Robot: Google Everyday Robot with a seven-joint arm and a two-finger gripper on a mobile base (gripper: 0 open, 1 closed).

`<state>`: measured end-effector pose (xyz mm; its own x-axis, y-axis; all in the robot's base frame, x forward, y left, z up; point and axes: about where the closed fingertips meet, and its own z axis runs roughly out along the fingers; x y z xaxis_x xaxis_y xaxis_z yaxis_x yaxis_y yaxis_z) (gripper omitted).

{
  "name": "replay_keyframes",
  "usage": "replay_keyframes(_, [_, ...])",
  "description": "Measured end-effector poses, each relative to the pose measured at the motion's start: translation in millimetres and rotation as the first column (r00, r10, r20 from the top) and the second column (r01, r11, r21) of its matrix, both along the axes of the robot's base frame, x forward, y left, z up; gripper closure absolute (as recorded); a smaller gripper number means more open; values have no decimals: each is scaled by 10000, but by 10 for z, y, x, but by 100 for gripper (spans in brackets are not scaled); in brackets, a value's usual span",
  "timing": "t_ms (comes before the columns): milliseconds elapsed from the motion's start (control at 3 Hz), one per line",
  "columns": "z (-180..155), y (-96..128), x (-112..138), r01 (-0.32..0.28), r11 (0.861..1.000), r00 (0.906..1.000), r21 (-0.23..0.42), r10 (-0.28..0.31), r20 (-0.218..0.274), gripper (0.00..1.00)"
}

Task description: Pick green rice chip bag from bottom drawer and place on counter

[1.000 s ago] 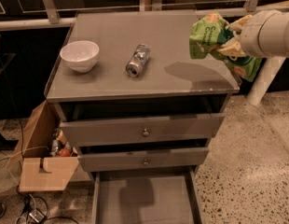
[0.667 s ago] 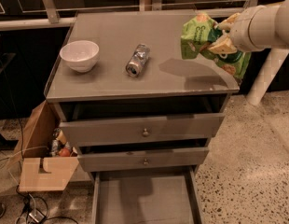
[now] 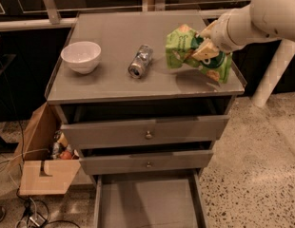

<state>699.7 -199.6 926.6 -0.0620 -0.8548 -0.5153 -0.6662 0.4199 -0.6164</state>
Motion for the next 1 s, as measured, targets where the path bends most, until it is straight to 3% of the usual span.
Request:
replay_keyframes(333, [-243,204,56,-236,9997,9976,36,237,-648,100])
replay_keyframes(667, [-372,234,50,-242,9997,9952,16,242,-952,100])
replay_keyframes(1000, [-371,234,50,-242,9997,9952,16,243,-953,82])
